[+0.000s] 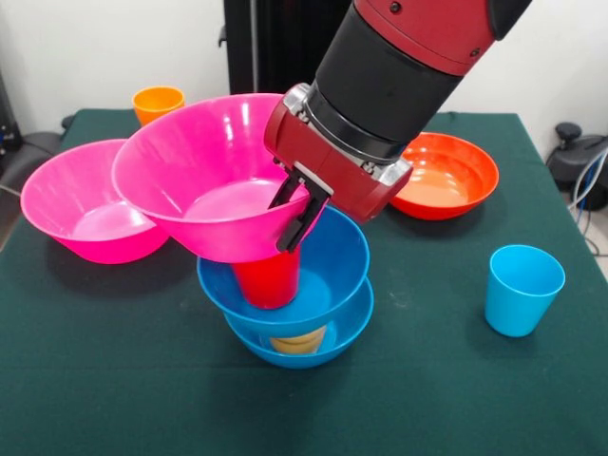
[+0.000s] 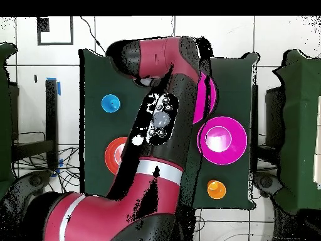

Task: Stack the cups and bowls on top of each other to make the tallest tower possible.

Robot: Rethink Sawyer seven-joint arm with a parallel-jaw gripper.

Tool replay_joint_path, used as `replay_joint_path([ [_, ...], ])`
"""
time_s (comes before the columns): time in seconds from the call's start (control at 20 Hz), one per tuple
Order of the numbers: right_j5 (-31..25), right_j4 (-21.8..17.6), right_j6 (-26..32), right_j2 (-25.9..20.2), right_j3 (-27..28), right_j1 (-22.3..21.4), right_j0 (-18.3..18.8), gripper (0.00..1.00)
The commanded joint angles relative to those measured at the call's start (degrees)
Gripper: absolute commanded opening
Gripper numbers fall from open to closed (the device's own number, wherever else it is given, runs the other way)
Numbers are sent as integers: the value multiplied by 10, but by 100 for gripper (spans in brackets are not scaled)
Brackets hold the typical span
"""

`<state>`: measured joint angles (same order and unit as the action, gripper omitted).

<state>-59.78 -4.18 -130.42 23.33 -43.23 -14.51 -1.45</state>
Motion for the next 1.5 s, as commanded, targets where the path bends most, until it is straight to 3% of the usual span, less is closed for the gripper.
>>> replay_joint_path([
  [0.05,21,1,2,-63,-58,-6,-5,0],
  [0.7,7,7,11,-72,-29,8,-1,0],
  [0.75,4,8,17,-75,-28,8,0,100],
  [0.95,5,9,19,-76,-29,7,1,100],
  [1.1,15,7,-11,-64,-32,6,-5,100],
  [1.5,3,11,11,-74,-25,9,1,100],
])
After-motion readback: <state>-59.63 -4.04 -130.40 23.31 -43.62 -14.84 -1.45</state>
